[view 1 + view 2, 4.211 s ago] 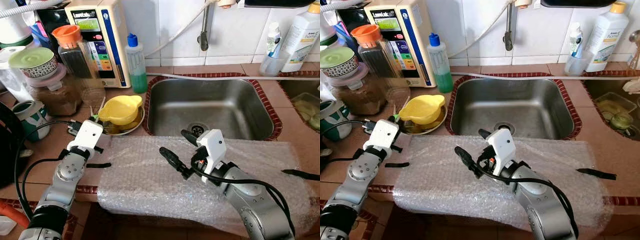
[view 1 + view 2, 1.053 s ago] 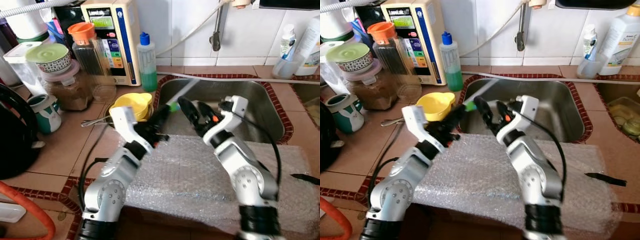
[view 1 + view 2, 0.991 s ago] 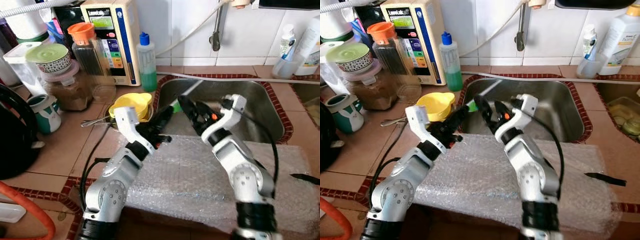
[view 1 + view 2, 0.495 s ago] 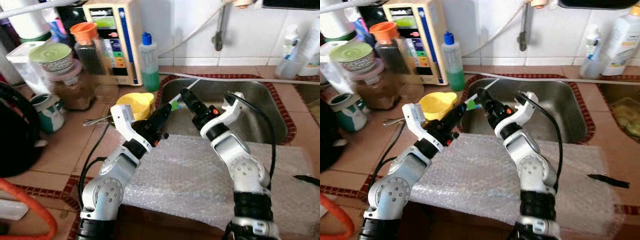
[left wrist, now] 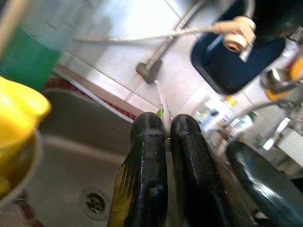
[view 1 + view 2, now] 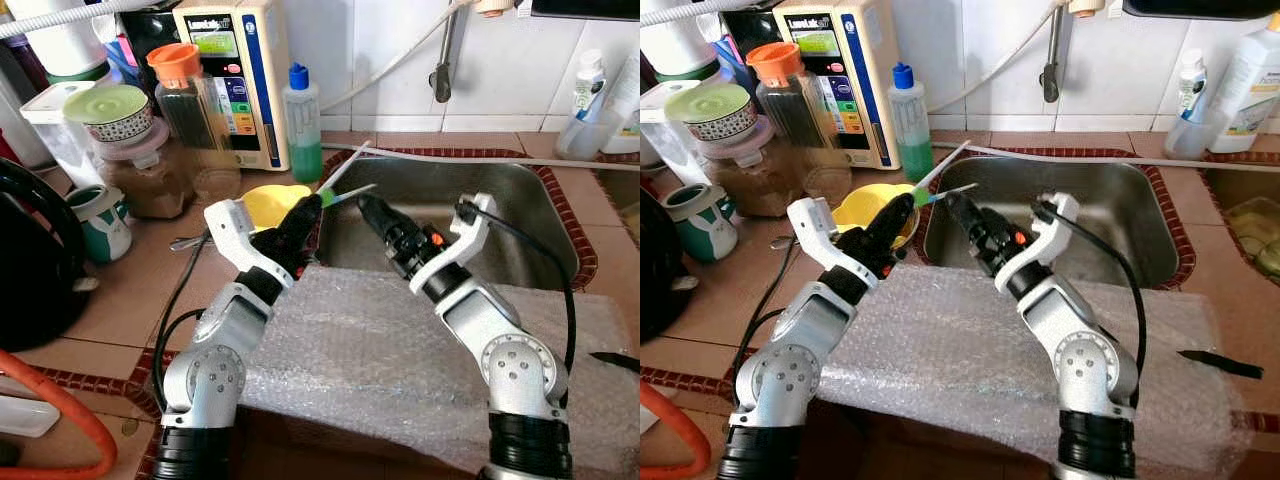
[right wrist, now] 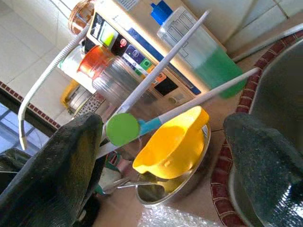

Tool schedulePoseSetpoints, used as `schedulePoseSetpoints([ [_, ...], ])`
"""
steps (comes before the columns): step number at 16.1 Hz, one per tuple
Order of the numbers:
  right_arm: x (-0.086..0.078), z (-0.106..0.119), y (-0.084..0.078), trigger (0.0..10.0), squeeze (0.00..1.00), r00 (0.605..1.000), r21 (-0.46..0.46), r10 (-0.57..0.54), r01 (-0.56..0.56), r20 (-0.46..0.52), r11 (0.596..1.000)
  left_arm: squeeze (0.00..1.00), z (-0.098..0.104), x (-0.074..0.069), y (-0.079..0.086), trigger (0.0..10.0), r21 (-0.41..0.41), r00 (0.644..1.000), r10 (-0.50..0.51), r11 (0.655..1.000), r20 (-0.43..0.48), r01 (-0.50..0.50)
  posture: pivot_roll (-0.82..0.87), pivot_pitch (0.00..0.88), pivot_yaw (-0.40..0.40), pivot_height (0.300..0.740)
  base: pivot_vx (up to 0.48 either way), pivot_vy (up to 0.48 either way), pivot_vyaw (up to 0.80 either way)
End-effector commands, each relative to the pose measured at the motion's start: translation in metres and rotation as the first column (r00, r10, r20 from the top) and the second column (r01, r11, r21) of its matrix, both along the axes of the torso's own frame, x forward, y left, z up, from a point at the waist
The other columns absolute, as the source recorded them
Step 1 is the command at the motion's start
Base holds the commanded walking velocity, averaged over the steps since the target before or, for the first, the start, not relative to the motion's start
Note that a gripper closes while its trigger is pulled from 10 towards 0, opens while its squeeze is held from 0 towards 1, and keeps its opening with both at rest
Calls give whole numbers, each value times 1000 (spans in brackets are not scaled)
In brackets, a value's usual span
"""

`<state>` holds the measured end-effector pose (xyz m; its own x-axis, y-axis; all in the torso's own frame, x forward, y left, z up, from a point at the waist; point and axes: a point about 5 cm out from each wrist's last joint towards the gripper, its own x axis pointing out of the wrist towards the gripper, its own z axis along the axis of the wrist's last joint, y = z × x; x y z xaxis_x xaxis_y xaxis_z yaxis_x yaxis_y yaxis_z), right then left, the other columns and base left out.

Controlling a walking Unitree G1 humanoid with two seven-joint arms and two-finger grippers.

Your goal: Kitchen organization

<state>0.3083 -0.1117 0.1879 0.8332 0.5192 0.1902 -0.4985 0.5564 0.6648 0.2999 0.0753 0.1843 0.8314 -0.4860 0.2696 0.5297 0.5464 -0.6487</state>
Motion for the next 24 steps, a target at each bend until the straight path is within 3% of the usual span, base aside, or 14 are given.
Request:
schedulePoseSetpoints([
  [1, 2, 2, 4, 10000, 0, 1000, -9, 16, -16, 12, 1000, 0, 6, -3, -1, 0, -27, 999, -36, 999, 14, 37, -272, 74, 133, 740, 0, 0, 0],
  [3, 8, 0, 3, 10000, 0, 1000, -9, 7, -7, 6, 1000, 0, 5, -4, -1, 0, -82, 998, -54, 995, -12, 53, -266, 76, 136, 740, 0, 0, 0],
  [6, 12, -8, -1, 10000, 0, 994, -341, 20, 18, 107, 940, 0, 7, -6, 1, 0, -79, 998, -54, 995, -17, 53, -250, 78, 137, 740, 0, 0, 0],
  [7, 11, -14, -5, 10000, 0, 986, -511, 52, 36, 157, 859, 0, 7, -5, 3, 0, -69, 999, -46, 997, -19, 45, -247, 80, 134, 740, 0, 0, 0],
  [8, 12, -16, -10, 10000, 0, 986, -572, 60, 41, 156, 819, 0, 7, -4, 4, 0, -61, 999, -41, 997, -18, 40, -247, 80, 134, 740, 0, 0, 0],
  [9, 12, -14, -16, 10000, 0, 972, -675, 75, 99, 224, 731, 0, 6, -4, 5, 0, -48, 999, -35, 998, -21, 34, -250, 82, 132, 740, 0, 0, 0],
  [13, 15, -8, -27, 10000, 0, 945, -786, 85, 211, 317, 581, 0, 3, -5, 1, 0, 14, 999, -46, 999, -23, 47, -255, 83, 131, 740, 0, 0, 0],
  [14, 16, -9, -30, 10000, 0, 931, -842, 112, 258, 348, 474, 0, 1, -7, -3, 0, 42, 998, -63, 997, -18, 64, -259, 85, 132, 740, 0, 0, 0],
  [16, 18, -9, -31, 10000, 0, 919, -844, 126, 280, 373, 458, 0, 0, -8, -7, 0, 65, 995, -93, 993, -20, 95, -262, 85, 134, 740, 0, 0, 0],
  [18, 21, -11, -28, 10000, 0, 893, -872, 202, 307, 403, 382, 0, -1, -12, -13, 0, 101, 991, -133, 986, -12, 134, -263, 86, 136, 740, 0, 0, 0],
  [19, 21, -13, -28, 10000, 0, 894, -874, 207, 302, 398, 380, 0, -2, -12, -14, 0, 102, 991, -135, 985, -15, 136, -263, 86, 136, 740, 0, 0, 0],
  [20, 22, -15, -28, 10000, 0, 877, -892, 255, 322, 407, 318, 0, -4, -12, -14, 0, 125, 990, -137, 982, -19, 138, -263, 86, 136, 740, 0, 0, 0],
  [22, 24, -18, -28, 10000, 0, 876, -893, 257, 324, 408, 311, 0, -3, -12, -14, 0, 124, 990, -138, 982, -17, 139, -259, 85, 132, 740, 0, 0, 0],
  [24, 26, -23, -28, 0, 0, 876, -899, 268, 318, 400, 302, 0, -2, -13, -14, 0, 124, 989, -145, 981, -14, 146, -253, 82, 130, 740, 0, 0, 0],
])
